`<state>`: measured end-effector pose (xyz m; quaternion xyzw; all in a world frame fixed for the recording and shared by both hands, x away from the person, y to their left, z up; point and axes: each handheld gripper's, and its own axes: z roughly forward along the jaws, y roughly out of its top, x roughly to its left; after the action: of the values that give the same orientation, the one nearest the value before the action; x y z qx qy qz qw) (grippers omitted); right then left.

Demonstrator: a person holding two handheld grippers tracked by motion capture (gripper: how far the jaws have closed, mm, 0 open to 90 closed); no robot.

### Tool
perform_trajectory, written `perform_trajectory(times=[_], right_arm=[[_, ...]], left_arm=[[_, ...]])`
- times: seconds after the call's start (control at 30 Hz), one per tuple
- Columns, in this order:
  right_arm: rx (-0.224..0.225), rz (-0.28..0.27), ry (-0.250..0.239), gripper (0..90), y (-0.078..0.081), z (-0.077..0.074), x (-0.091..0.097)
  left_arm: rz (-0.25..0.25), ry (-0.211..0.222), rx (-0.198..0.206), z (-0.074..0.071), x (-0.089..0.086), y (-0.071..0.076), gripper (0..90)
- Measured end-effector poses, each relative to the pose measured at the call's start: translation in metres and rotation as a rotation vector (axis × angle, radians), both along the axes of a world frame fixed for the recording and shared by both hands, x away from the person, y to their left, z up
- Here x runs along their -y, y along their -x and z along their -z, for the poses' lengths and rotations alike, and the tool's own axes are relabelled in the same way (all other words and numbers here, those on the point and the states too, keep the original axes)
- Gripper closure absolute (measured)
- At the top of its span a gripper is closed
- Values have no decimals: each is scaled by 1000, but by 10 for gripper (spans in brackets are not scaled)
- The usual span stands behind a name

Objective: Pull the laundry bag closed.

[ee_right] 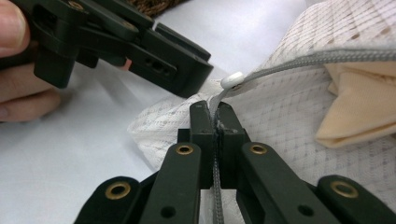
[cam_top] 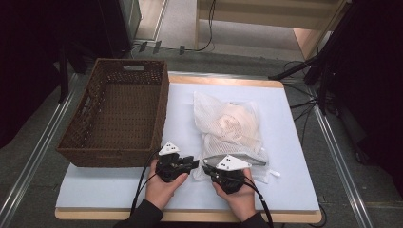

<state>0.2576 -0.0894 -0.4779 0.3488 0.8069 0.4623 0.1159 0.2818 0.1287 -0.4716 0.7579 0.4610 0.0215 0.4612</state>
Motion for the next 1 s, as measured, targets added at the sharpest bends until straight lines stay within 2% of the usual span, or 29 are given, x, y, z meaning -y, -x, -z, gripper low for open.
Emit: perform_trajectory(times=[0.27, 0.33, 0.47, 0.53, 0.57, 0.6, 0.67, 0.7, 0.73, 0.77, 0.83, 0.87, 1.0], right_arm=[[9, 12, 3, 887, -1, 0, 2], [10, 11, 2, 887, -1, 0, 2], [13, 8, 0, 887, -1, 0, 2], [9, 7, 1, 885, -1, 1, 2], [7, 3, 3, 878, -1, 1, 2], [7, 3, 3, 878, -1, 1, 2], [7, 11, -1, 794, -1, 0, 2], [7, 11, -1, 794, -1, 0, 2], [13, 23, -17, 720, 0, -3, 2], [13, 23, -17, 720, 0, -3, 2], [17, 32, -37, 688, 3, -11, 1], [17, 32, -37, 688, 3, -11, 1], [5, 51, -74, 695, 4, -18, 2]], left_arm=[[32, 23, -45, 2, 0, -3, 665], [38, 14, -54, 3, 1, -3, 668], [53, -17, -84, 5, 7, -5, 738], [49, -29, -86, 5, 9, -5, 810], [46, -35, -86, 5, 9, -5, 887], [43, -33, -82, 4, 8, -5, 887], [46, -30, -46, 2, 6, -2, 900], [46, -30, -46, 2, 6, -2, 900], [36, -29, -22, 0, 4, 0, 900], [36, -29, -22, 0, 4, 0, 900], [19, -37, 21, -2, 1, 4, 900], [19, -37, 21, -2, 1, 4, 900], [8, -56, 77, -6, -2, 10, 900]])
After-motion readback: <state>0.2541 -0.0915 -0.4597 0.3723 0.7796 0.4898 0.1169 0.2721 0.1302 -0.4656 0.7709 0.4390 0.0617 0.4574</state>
